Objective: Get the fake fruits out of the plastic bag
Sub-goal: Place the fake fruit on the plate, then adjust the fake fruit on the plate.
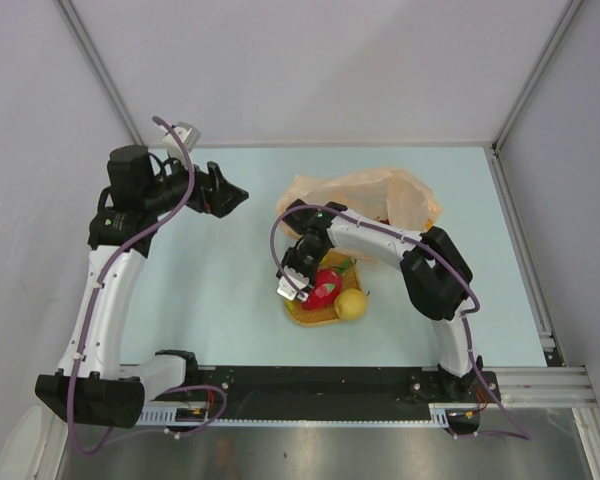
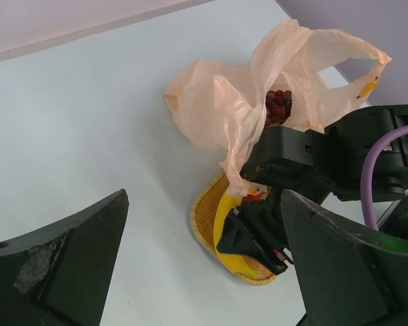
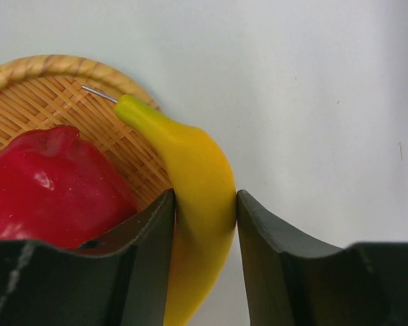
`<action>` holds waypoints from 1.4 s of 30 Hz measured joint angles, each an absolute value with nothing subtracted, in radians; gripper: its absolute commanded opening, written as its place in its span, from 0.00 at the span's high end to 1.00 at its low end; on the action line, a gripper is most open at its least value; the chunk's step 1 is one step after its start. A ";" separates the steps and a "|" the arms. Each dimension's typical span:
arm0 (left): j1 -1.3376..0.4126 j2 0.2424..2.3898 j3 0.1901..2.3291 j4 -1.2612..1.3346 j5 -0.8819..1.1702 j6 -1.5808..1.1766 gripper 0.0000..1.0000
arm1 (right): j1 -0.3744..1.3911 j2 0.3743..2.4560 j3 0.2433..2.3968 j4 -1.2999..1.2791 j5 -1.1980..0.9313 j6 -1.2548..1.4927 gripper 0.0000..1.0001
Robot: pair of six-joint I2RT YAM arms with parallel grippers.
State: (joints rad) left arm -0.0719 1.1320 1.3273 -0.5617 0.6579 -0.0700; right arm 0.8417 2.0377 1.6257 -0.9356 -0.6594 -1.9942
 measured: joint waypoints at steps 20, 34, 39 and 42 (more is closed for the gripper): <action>-0.052 1.170 1.309 -0.555 0.596 -0.115 0.22 | 0.788 2.032 1.633 -0.896 -0.765 -1.991 0.27; -0.017 1.180 0.801 -0.565 0.605 -0.307 1.00 | 0.863 1.647 1.441 0.075 -0.615 -1.207 0.00; -0.107 1.225 0.796 -0.562 0.617 -0.268 1.00 | 0.892 1.566 1.440 0.210 -0.388 -0.832 0.00; -0.154 1.251 0.796 -0.562 0.607 -0.242 1.00 | 0.858 1.509 1.440 0.173 -0.278 -0.648 0.00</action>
State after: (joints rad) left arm -0.1543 1.2514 0.7959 -0.5617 0.6067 -0.2424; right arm 0.8577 1.5085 1.4403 0.1730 -0.2783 -0.6476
